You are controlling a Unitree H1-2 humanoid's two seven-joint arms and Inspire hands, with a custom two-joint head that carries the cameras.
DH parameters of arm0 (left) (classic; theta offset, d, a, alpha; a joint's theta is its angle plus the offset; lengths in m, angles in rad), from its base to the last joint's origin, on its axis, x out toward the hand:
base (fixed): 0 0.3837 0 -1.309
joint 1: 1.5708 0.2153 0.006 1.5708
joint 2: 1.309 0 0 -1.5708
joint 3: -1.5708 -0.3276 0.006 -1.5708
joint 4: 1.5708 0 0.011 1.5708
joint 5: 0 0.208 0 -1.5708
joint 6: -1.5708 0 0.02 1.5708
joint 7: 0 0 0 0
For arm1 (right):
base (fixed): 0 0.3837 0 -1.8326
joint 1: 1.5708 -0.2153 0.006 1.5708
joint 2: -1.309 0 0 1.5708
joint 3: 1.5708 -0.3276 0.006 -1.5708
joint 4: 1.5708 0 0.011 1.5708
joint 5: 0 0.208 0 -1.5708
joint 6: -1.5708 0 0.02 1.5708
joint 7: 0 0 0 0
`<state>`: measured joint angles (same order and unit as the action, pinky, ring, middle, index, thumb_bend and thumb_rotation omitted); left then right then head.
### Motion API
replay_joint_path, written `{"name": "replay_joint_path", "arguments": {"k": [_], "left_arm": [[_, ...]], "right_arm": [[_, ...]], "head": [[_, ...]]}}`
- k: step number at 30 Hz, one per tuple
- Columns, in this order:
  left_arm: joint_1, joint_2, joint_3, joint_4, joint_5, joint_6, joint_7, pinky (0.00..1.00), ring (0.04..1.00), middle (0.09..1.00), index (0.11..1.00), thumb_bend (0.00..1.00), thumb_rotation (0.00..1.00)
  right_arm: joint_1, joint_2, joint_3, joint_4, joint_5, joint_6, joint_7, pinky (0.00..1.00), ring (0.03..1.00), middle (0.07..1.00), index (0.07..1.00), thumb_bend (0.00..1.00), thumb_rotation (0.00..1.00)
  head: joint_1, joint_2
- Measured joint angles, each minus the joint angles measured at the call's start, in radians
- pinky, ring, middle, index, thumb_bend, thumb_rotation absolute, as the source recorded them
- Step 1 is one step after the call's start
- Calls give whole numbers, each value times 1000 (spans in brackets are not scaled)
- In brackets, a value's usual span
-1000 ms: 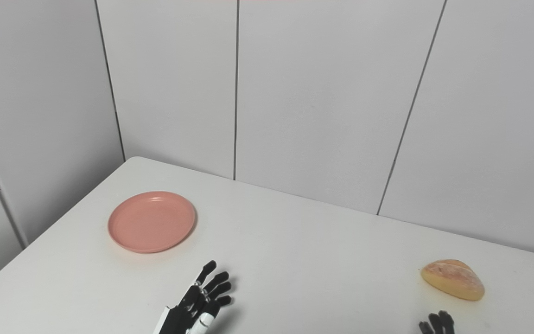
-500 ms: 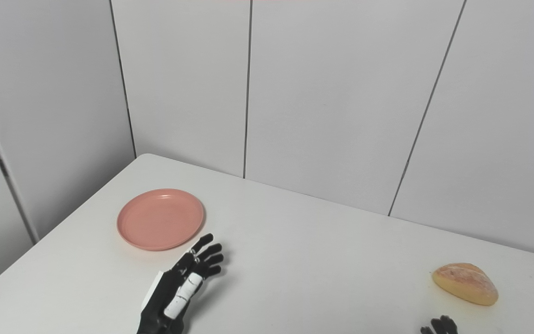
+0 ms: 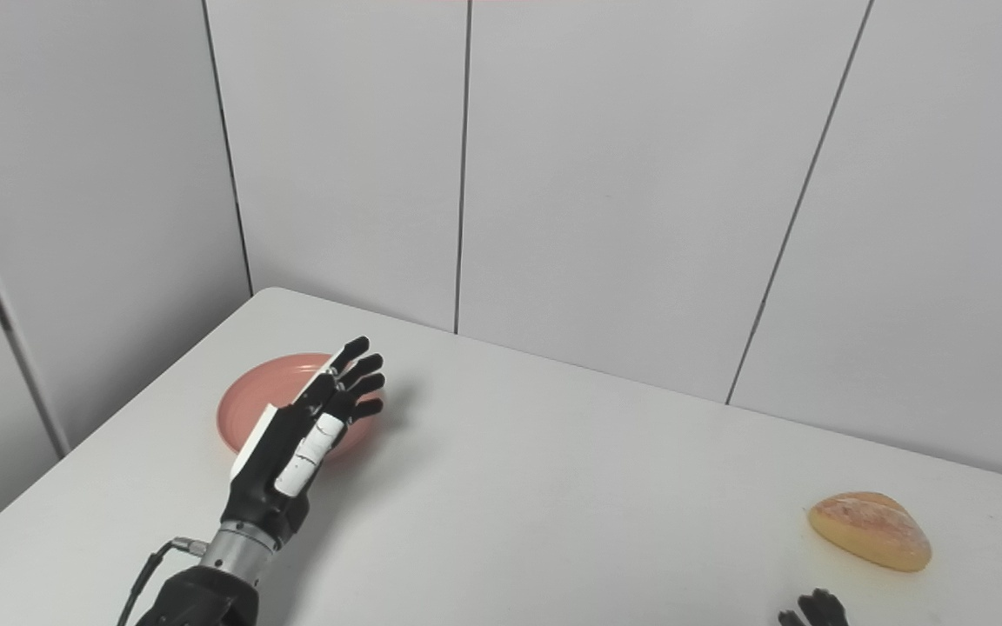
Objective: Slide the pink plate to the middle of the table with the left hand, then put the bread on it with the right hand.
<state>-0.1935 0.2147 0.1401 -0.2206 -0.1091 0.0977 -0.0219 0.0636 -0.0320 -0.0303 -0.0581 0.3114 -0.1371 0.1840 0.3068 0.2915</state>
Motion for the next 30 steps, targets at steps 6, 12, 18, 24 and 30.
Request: {"name": "replay_joint_path", "arguments": {"k": [6, 12, 18, 24, 30], "left_arm": [[-65, 56, 37, -5, -3, 11, -3, 856, 904, 910, 920, 940, 841], [-118, 104, 83, 25, -23, 11, -11, 830, 891, 900, 912, 945, 840], [-165, 166, 132, 142, -22, 6, -9, 851, 894, 902, 910, 979, 809], [-211, 191, 152, 262, -22, -8, -8, 834, 889, 890, 899, 943, 796], [-272, 233, 156, 408, -21, -68, -21, 831, 884, 887, 892, 933, 793]], "right_arm": [[1, 2, 0, -1, -4, -1, 0, 906, 929, 956, 929, 969, 964], [1, 1, 2, -1, -4, -1, 1, 895, 925, 958, 930, 965, 967], [2, -1, 2, -1, -4, -1, 3, 891, 923, 958, 927, 964, 970], [1, -2, 2, 1, -5, -1, 3, 874, 912, 950, 923, 978, 971], [1, -1, 3, 0, -6, -1, 3, 886, 918, 958, 924, 975, 966]], "head": [[-2, 3], [-2, 8], [-3, 2], [-3, 2], [-6, 2]]}}
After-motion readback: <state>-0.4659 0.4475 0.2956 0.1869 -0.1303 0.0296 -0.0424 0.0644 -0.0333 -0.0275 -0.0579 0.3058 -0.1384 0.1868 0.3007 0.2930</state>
